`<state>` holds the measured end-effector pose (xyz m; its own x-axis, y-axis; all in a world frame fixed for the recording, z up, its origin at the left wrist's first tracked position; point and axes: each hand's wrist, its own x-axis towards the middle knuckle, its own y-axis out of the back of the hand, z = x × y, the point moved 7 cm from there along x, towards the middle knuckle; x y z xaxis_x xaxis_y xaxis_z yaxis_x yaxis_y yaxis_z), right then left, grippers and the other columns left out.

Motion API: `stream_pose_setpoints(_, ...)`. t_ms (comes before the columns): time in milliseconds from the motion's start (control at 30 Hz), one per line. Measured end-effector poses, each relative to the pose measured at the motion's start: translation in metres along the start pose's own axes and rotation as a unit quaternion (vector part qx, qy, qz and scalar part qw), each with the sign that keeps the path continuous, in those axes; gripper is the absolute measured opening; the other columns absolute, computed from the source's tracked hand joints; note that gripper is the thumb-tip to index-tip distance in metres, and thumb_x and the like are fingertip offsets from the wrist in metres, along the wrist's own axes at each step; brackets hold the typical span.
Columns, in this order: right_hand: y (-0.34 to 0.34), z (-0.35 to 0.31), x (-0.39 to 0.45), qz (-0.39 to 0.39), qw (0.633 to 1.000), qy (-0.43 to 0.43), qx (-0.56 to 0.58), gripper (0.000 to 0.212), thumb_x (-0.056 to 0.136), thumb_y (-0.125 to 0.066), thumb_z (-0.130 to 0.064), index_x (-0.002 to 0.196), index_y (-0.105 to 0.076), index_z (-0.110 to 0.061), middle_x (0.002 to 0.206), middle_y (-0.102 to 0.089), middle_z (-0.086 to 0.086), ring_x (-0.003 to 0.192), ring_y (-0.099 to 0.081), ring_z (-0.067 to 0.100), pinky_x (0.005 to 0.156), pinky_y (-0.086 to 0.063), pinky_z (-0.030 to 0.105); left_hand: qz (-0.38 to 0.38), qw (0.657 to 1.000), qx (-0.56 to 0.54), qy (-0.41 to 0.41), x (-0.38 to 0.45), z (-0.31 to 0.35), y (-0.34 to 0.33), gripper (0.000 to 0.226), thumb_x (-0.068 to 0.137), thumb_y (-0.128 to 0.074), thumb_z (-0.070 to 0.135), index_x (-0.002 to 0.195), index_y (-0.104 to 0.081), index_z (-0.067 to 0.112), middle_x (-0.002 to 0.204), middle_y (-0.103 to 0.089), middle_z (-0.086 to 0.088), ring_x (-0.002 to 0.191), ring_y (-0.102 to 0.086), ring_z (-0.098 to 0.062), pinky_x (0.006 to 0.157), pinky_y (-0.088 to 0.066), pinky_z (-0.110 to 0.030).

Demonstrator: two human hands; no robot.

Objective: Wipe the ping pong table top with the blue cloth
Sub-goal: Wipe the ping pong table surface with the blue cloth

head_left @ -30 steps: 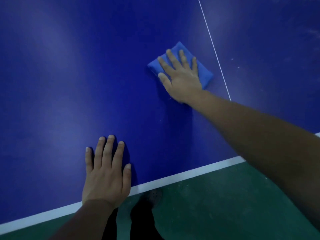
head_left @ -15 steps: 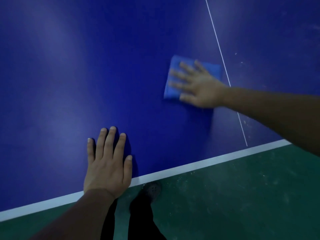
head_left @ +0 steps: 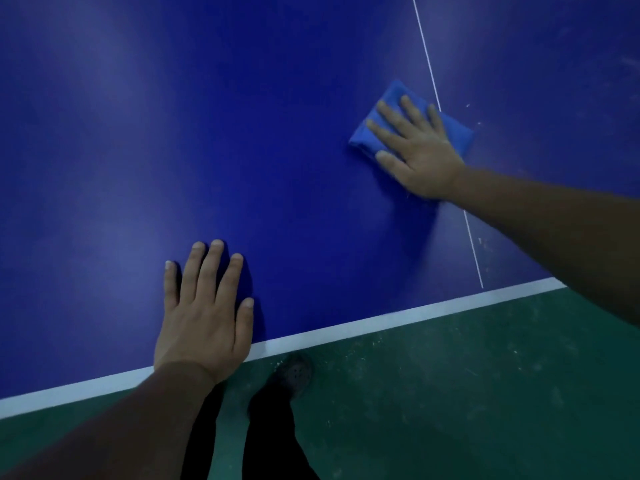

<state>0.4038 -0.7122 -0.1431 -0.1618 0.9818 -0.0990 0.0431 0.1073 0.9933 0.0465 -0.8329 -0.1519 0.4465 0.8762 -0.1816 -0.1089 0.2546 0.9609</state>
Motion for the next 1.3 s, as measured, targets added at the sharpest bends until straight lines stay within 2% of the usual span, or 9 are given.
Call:
stream_pose_setpoints(267,-0.024,-0.015,-0.169,-0.055,0.992,0.107,-0.035,0.054,0.104,-0.024,-0.054,0.152,-0.034,-0.029,0.162,-0.028,0.005,0.15,-0.019,0.039,0.116,-0.016,0.066,-0.005,1.0,0.001,0.003,0.001,-0.002,-0.003,0.064,0.097,-0.027,0.041,0.149,-0.039,0.006,0.16,-0.025,-0.016,0.151,-0.013,-0.033,0.12,-0.007,-0.06)
stream_pose_setpoints(500,-0.011,-0.014,-0.038,0.047,0.957,-0.285,0.034,0.057,0.102,-0.025,-0.053,0.157,-0.024,-0.036,0.167,-0.015,-0.004,0.154,-0.008,0.03,0.119,-0.004,0.061,0.004,1.0,-0.002,0.005,0.0,-0.001,-0.001,0.064,0.096,-0.028,0.041,0.149,-0.038,0.006,0.16,-0.024,-0.016,0.151,-0.011,-0.033,0.121,-0.004,-0.058)
stream_pose_setpoints(667,-0.039,-0.078,-0.178,-0.006,0.992,-0.127,0.002,0.054,0.104,-0.024,-0.053,0.156,-0.025,-0.037,0.166,-0.018,-0.003,0.153,-0.011,0.032,0.12,-0.009,0.061,-0.001,1.0,-0.006,0.011,0.0,-0.001,-0.001,0.065,0.096,-0.027,0.041,0.149,-0.038,0.006,0.16,-0.023,-0.016,0.152,-0.009,-0.032,0.121,-0.003,-0.057)
stream_pose_setpoints(867,-0.02,0.07,-0.229,0.036,0.794,-0.597,0.108,0.063,0.1,-0.016,-0.054,0.16,-0.011,-0.034,0.169,-0.002,-0.001,0.154,0.004,0.031,0.118,0.0,0.066,0.0,1.0,-0.012,0.01,0.0,0.001,0.001,0.067,0.095,-0.025,0.042,0.149,-0.038,0.004,0.16,-0.024,-0.018,0.151,-0.008,-0.032,0.121,-0.002,-0.056)
stream_pose_setpoints(933,-0.02,0.021,-0.192,0.054,0.819,-0.565,0.081,0.064,0.1,-0.015,-0.054,0.16,-0.015,-0.031,0.168,-0.007,0.004,0.153,-0.002,0.036,0.117,-0.001,0.07,-0.001,1.0,-0.011,0.011,0.0,0.002,0.002,0.067,0.095,-0.025,0.043,0.149,-0.038,0.004,0.16,-0.023,-0.018,0.151,-0.008,-0.032,0.121,-0.002,-0.057)
stream_pose_setpoints(1033,-0.039,-0.116,-0.143,0.024,0.967,-0.251,0.03,0.059,0.102,-0.014,-0.054,0.157,-0.023,-0.034,0.167,-0.016,0.002,0.153,-0.011,0.036,0.118,-0.001,0.064,-0.001,1.0,-0.017,0.015,0.0,0.001,0.003,0.068,0.095,-0.024,0.043,0.149,-0.037,0.004,0.16,-0.022,-0.018,0.152,-0.006,-0.032,0.121,0.0,-0.056)
stream_pose_setpoints(1100,-0.041,-0.124,-0.156,-0.006,0.99,-0.139,0.017,0.056,0.103,-0.02,-0.055,0.154,-0.03,-0.035,0.164,-0.025,0.0,0.152,-0.017,0.035,0.119,-0.008,0.064,-0.002,1.0,-0.019,0.013,-0.001,0.002,0.003,0.068,0.095,-0.023,0.043,0.149,-0.036,0.004,0.16,-0.021,-0.018,0.152,-0.006,-0.032,0.121,0.001,-0.056)
stream_pose_setpoints(1200,-0.029,0.007,-0.195,0.014,0.933,-0.361,0.006,0.06,0.1,-0.022,-0.052,0.157,-0.025,-0.032,0.166,-0.017,0.002,0.152,-0.013,0.035,0.118,-0.01,0.065,0.003,1.0,-0.021,0.015,0.0,0.003,0.005,0.067,0.095,-0.024,0.042,0.149,-0.037,0.003,0.16,-0.022,-0.018,0.152,-0.006,-0.032,0.121,0.001,-0.055)
stream_pose_setpoints(1300,-0.02,0.083,-0.239,0.04,0.782,-0.613,0.106,0.063,0.1,-0.015,-0.057,0.159,-0.012,-0.035,0.169,-0.003,0.0,0.154,0.003,0.032,0.118,-0.001,0.066,0.006,1.0,-0.017,0.016,0.0,0.003,0.003,0.067,0.095,-0.025,0.042,0.149,-0.037,0.005,0.16,-0.022,-0.017,0.152,-0.006,-0.031,0.122,0.001,-0.054)
